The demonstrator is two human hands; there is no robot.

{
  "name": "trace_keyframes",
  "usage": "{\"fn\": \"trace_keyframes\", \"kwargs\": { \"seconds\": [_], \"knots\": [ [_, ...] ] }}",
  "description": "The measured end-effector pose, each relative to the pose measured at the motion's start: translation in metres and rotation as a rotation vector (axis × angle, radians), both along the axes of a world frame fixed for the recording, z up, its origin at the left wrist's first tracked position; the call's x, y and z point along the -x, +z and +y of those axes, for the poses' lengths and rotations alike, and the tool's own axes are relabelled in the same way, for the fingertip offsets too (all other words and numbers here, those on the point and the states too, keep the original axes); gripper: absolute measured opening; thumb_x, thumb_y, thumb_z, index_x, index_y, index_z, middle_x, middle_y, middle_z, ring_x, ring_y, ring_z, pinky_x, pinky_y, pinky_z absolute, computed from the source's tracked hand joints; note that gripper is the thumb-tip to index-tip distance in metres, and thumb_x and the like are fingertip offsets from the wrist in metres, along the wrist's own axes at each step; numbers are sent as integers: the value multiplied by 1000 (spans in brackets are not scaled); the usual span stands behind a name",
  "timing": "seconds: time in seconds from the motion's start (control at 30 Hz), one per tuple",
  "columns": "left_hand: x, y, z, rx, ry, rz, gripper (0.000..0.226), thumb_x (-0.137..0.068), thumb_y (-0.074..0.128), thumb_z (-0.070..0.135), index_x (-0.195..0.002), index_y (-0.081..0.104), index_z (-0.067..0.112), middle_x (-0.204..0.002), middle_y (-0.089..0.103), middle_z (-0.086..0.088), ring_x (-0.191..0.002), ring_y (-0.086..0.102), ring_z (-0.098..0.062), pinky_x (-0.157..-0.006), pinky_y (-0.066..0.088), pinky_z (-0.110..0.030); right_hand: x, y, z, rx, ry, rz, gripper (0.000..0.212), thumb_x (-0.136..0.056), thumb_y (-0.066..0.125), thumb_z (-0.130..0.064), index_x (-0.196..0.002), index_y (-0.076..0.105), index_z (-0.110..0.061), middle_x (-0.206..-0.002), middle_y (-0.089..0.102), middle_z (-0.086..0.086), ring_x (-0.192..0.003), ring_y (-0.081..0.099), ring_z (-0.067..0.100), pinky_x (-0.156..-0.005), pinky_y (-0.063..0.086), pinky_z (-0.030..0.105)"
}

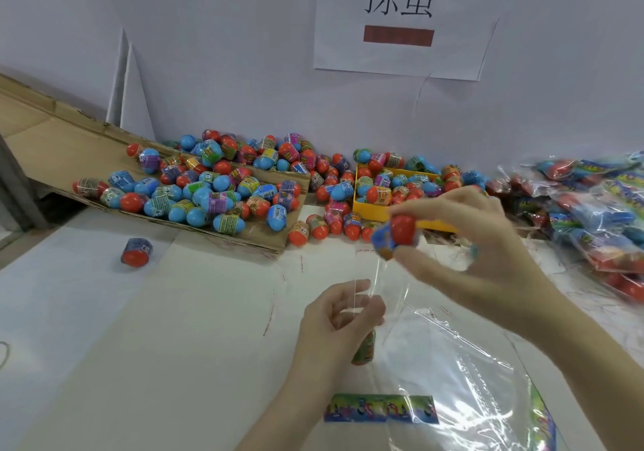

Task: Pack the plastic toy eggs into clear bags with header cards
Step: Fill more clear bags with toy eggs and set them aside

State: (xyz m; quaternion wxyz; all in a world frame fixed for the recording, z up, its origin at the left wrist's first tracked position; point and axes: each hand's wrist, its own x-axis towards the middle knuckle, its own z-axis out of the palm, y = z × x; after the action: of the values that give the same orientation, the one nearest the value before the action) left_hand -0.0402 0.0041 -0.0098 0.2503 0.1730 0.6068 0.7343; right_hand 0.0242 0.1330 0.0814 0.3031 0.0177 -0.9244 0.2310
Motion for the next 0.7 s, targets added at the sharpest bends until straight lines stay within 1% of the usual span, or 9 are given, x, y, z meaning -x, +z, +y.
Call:
{"fn": "trace_keyframes", "kwargs": {
  "seconds": [0.1,0.17,0.23,0.3,0.37,0.4,0.53,0.63,0.7],
  "knots": [
    [-1,0,-1,17,-4,36,19,-82,67,23,-100,62,25,-90,72,3,-76,68,-6,-60,48,-7,4,-8,0,-390,-126,-27,34,-68,78,-34,-98,70,-20,-87,68,-9,-91,52,20,-73,22,36],
    [-1,1,-1,23,10,44,18,-82,67,23,-98,62,28,-96,70,1,-81,68,-7,-60,47,-5,3,-10,2,-421,-161,-90,33,-67,79,-29,-96,71,-17,-93,69,0,-91,54,29,-76,27,42],
    [-1,1,-1,29,12,42,19,-82,67,24,-100,62,29,-96,70,1,-82,67,-7,-59,47,-6,1,-8,3,-371,-126,-169,36,-69,76,-30,-103,68,-21,-98,66,-4,-94,48,23,-76,25,39],
    [-1,1,0,21,1,24,21,-81,67,24,-101,62,27,-90,71,2,-72,66,-3,-53,47,-8,1,-5,4,-289,-67,-243,45,-74,72,-33,-115,54,-39,-100,58,-19,-96,35,9,-74,16,31],
    [-1,1,-1,23,-7,19,22,-81,68,24,-102,62,26,-87,71,5,-69,66,-2,-51,47,-9,0,-3,7,-286,-16,-308,54,-78,70,-32,-111,35,-55,-94,48,-31,-94,29,2,-73,14,28],
    [-1,1,-1,24,-11,16,22,-81,68,23,-102,63,27,-86,72,7,-71,66,-4,-52,48,-9,0,-2,9,-291,2,-321,53,-78,69,-30,-106,33,-57,-92,46,-34,-93,28,1,-74,15,28],
    [0,0,0,19,-25,7,19,-81,68,22,-98,63,29,-85,73,7,-77,69,-12,-56,51,-13,2,1,16,-257,65,-409,36,-79,64,-24,-89,47,-54,-88,44,-33,-102,19,-17,-79,14,14],
    [1,-1,-1,18,-39,2,14,-83,65,24,-96,64,29,-84,74,7,-81,69,-10,-59,50,-11,4,-2,20,-183,102,-478,10,-80,58,-42,-89,58,-49,-89,47,-32,-100,17,-25,-84,14,12],
    [1,-1,-1,23,-41,-5,15,-83,64,28,-98,64,29,-89,74,7,-85,68,-9,-66,50,-10,5,-6,23,-192,123,-520,31,-71,47,-65,-89,62,-45,-98,51,-32,-108,24,-14,-93,16,24]
  ]
}}
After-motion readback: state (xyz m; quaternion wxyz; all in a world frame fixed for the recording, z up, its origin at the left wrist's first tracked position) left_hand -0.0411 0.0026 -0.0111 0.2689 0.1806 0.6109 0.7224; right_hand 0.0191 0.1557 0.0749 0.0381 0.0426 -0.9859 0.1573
